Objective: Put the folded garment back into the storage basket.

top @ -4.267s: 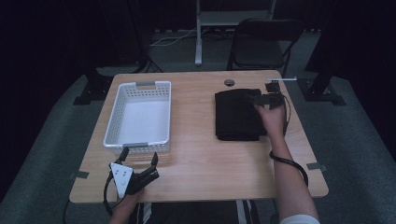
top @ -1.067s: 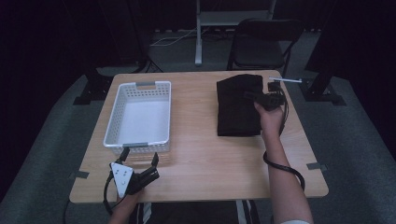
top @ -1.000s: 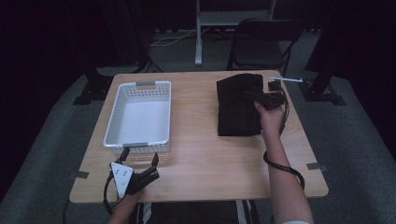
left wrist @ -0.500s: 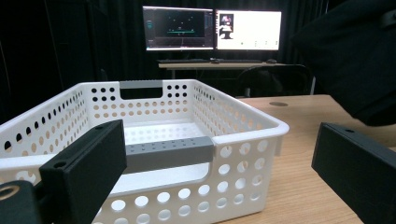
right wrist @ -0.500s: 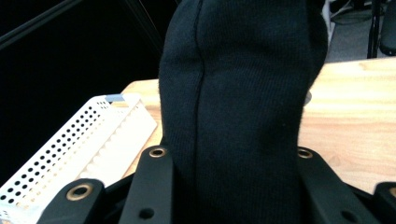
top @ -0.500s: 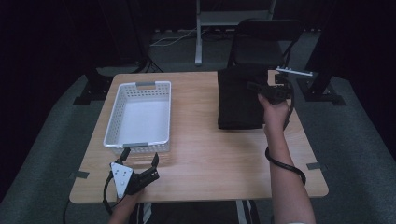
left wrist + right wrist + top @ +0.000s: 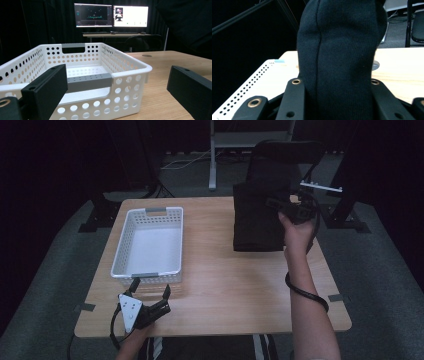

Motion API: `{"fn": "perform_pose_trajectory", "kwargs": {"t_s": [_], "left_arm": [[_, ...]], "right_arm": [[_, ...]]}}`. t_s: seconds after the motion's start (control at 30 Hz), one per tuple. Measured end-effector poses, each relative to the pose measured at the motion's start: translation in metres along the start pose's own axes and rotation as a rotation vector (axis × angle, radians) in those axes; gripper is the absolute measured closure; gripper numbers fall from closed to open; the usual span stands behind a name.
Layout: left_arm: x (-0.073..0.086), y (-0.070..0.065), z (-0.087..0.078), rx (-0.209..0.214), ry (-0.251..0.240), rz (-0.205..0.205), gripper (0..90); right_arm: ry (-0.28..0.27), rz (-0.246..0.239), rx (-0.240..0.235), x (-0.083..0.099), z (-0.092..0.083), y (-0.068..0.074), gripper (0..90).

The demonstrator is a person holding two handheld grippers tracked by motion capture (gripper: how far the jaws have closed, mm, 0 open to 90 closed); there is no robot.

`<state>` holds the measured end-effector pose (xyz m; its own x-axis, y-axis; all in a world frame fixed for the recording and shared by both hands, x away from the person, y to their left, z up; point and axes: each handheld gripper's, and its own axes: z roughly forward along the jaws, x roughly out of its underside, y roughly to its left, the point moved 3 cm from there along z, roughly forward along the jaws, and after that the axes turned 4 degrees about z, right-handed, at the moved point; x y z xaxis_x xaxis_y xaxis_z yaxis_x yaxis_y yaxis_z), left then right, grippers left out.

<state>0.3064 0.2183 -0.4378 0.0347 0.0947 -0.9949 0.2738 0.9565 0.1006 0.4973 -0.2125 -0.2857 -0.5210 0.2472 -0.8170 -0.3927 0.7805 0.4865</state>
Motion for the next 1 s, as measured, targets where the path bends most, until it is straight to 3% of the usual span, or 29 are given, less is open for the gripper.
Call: {"fn": "perform_pose_trajectory", "kwargs": {"t_s": [0.13,0.3,0.53,0.73,1.0], "left_arm": [[0.0,0.0,0.0,0.002,-0.002,-0.001,4.4],[0.0,0.0,0.0,0.004,0.001,0.001,4.4],[0.0,0.0,0.0,0.013,0.001,0.001,4.4],[0.0,0.0,0.0,0.025,0.0,0.001,4.4],[0.0,0.0,0.0,0.038,-0.002,0.0,4.4]], "right_arm": [[-0.026,0.007,-0.007,-0.005,-0.004,0.006,68.4],[-0.021,0.007,-0.007,-0.004,-0.003,0.013,68.4],[-0.05,0.026,-0.019,-0.002,-0.003,0.015,68.4],[-0.043,0.025,-0.026,0.001,0.005,0.02,68.4],[-0.028,0.021,-0.061,0.008,0.032,0.04,68.4]]}}
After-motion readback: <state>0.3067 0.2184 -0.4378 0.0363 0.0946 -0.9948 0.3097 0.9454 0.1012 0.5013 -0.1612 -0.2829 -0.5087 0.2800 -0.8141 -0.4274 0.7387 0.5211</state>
